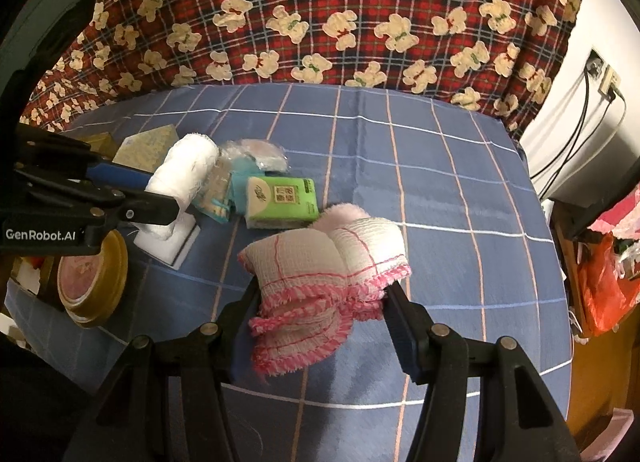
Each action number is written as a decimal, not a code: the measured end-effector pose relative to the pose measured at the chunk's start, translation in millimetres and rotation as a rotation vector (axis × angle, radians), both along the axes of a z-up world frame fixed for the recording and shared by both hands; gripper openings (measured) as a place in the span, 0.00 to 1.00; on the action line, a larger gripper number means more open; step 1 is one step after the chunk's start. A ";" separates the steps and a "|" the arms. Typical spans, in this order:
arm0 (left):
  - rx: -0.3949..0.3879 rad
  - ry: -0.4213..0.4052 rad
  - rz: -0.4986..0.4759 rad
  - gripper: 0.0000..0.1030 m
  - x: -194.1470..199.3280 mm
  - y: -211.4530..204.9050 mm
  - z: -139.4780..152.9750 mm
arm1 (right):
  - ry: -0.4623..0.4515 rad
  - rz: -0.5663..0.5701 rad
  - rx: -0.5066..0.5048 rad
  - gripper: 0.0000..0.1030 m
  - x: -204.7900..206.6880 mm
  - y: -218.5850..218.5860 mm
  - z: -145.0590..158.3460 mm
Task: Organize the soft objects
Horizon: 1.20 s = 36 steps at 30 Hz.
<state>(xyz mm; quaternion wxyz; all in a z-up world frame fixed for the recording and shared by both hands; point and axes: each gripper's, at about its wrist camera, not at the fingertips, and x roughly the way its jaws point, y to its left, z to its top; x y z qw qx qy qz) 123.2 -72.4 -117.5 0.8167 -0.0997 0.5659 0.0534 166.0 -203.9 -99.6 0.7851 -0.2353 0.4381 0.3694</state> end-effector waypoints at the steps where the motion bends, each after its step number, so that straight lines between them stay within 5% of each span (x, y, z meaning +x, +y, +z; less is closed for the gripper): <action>1: 0.001 -0.001 0.002 0.29 -0.9 1.2 0.7 | -0.002 0.003 0.001 0.58 -0.6 1.8 0.3; 36: 0.002 -0.024 0.100 0.29 -33.8 48.0 11.2 | -0.041 0.103 0.013 0.58 -22.1 54.5 9.6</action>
